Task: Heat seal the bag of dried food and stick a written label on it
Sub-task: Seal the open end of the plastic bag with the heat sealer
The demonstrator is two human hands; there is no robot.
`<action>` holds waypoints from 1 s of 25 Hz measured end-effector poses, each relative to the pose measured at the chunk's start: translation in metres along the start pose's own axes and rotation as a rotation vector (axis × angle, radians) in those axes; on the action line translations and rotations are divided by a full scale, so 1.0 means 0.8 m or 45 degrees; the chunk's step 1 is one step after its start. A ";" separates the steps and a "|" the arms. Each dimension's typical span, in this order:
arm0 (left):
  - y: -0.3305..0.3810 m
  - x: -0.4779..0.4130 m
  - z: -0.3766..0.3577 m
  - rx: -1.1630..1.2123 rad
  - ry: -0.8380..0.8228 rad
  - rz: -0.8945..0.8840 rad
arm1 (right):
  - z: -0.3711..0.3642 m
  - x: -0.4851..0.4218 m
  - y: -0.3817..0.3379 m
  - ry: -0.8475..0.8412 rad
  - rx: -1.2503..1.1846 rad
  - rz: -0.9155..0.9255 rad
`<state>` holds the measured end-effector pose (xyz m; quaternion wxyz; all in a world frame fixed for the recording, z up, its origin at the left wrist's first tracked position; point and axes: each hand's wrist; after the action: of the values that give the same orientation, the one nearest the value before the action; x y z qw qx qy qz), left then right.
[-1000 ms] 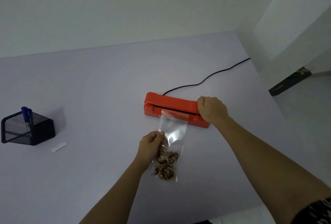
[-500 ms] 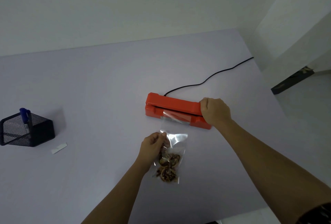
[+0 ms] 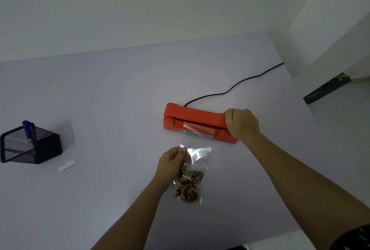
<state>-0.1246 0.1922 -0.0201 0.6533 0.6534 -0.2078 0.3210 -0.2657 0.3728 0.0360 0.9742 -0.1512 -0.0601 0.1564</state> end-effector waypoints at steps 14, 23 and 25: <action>0.002 0.003 -0.002 0.019 0.015 0.022 | 0.002 0.003 -0.002 -0.010 -0.035 -0.035; 0.002 0.004 -0.002 0.025 0.027 0.016 | -0.002 0.001 -0.001 0.021 -0.050 -0.053; 0.002 0.004 -0.003 0.032 0.027 0.020 | -0.002 0.002 -0.001 0.009 -0.050 -0.072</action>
<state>-0.1238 0.1949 -0.0166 0.6448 0.6565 -0.2020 0.3354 -0.2638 0.3717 0.0347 0.9753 -0.1692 -0.0638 0.1269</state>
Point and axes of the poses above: each hand's wrist, its own x-axis away from the middle knuckle, its own z-axis out of the back of the hand, y = z × x, and after that the axes turned 11 degrees about z, right-handed
